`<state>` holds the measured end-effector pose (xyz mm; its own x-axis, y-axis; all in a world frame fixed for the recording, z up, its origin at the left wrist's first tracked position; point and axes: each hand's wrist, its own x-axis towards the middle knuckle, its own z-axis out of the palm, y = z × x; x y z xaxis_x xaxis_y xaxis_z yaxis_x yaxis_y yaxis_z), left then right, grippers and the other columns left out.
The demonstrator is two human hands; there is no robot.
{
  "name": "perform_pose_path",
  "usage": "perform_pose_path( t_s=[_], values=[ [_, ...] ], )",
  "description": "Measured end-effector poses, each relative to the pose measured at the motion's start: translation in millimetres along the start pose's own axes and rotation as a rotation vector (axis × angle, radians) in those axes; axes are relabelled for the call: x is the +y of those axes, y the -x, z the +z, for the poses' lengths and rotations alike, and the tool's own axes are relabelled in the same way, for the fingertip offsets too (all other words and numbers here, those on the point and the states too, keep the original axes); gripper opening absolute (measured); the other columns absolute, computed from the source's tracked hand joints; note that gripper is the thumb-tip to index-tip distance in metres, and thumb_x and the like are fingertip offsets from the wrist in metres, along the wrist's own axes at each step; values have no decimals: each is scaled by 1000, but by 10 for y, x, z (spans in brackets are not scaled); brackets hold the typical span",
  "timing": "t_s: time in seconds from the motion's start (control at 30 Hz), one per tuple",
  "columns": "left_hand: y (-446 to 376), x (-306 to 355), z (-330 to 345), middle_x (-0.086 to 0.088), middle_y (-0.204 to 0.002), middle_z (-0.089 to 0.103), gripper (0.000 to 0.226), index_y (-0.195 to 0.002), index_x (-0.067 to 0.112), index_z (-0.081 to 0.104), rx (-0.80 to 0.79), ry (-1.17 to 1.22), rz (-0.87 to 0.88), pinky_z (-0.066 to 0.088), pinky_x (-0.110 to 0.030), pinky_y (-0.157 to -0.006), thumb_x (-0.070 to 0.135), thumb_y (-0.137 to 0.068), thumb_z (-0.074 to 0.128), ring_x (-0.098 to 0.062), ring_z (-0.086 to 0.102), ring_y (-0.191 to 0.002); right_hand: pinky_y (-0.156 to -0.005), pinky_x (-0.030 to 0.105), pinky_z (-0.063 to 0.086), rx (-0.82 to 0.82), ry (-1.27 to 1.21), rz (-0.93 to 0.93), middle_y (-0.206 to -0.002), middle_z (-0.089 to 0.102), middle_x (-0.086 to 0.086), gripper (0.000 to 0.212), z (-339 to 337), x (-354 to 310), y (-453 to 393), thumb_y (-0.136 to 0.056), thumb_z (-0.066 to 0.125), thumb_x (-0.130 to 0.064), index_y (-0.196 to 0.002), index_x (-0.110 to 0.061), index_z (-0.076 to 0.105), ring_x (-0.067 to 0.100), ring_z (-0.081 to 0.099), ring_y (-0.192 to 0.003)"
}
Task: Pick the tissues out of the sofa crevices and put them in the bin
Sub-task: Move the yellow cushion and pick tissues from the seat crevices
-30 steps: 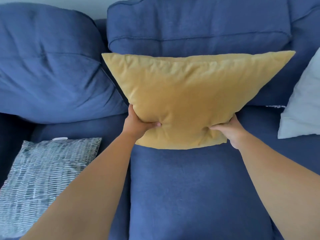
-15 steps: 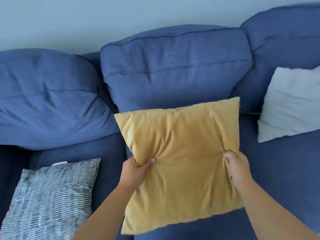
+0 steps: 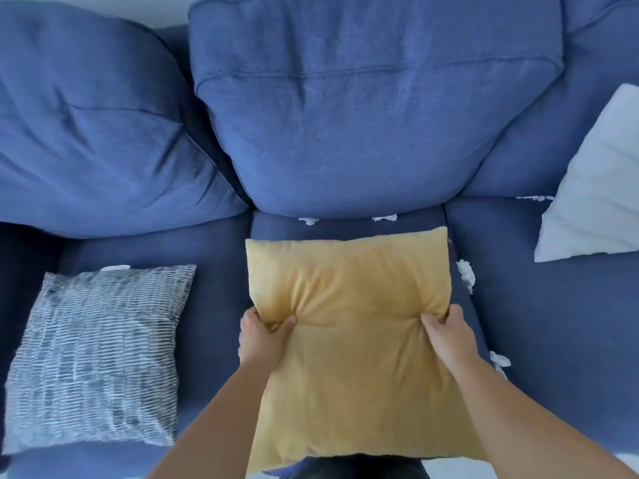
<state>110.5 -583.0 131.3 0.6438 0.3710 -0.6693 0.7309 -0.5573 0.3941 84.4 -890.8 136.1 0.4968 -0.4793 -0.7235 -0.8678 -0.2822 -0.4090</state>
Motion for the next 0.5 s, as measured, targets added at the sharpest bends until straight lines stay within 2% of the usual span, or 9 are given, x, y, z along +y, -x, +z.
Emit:
perform_pose_path(
  t_s=[0.07, 0.13, 0.2, 0.27, 0.37, 0.43, 0.5],
  values=[
    [64, 124, 132, 3, -145, 29, 63, -140, 26, 34, 183, -98, 106, 24, -45, -110, 34, -85, 63, -28, 28, -132, -67, 38, 50, 99, -20, -78, -99, 59, 2, 37, 22, -46, -113, -78, 59, -35, -109, -22, 43, 21, 60, -83],
    [146, 345, 230, 9, -149, 24, 57, -135, 32, 42, 264, -116, 307, 15, -42, -111, 12, -83, 52, -22, 18, -135, -88, 38, 50, 202, -82, -225, -118, 55, -4, 47, 14, -182, -219, -71, 61, -29, -117, -24, 51, 20, 55, -104],
    [111, 623, 304, 9, -146, 35, 51, -123, 32, 58, 249, -124, 509, 17, -40, -113, 8, -79, 46, -21, 23, -134, -93, 28, 38, 222, -32, -379, -126, 46, -9, 47, -7, -503, -284, -80, 61, -18, -126, -22, 52, 14, 44, -111],
    [-13, 894, 401, 6, -134, 51, 41, -115, 26, 67, 141, -88, 623, 30, -37, -110, 12, -84, 44, -22, 40, -127, -90, 27, 39, 116, 82, -500, -129, 46, -11, 41, 24, -852, -358, -87, 55, -16, -126, -25, 53, 11, 44, -111],
    [-226, 1286, 547, 5, -127, 59, 34, -121, 21, 64, -36, 31, 520, 38, -24, -101, 13, -93, 47, -17, 54, -118, -85, 25, 45, -106, 26, -499, -122, 57, -8, 33, 172, -1264, -538, -91, 50, -13, -120, -24, 61, 9, 54, -107],
    [-351, 1437, 632, 3, -129, 59, 38, -130, 19, 58, -61, 97, 400, 38, -19, -96, 13, -93, 48, -16, 55, -119, -80, 20, 43, -129, -122, -415, -117, 62, -7, 29, 322, -1365, -664, -93, 50, -14, -116, -21, 65, 9, 57, -100],
    [-543, 1552, 728, 6, -125, 60, 47, -138, 16, 49, -77, 256, 209, 41, -24, -95, 15, -91, 51, -19, 55, -121, -79, 22, 43, -86, -249, -301, -118, 64, -5, 29, 509, -1328, -895, -93, 51, -16, -118, -22, 63, 11, 59, -98]
  ],
)
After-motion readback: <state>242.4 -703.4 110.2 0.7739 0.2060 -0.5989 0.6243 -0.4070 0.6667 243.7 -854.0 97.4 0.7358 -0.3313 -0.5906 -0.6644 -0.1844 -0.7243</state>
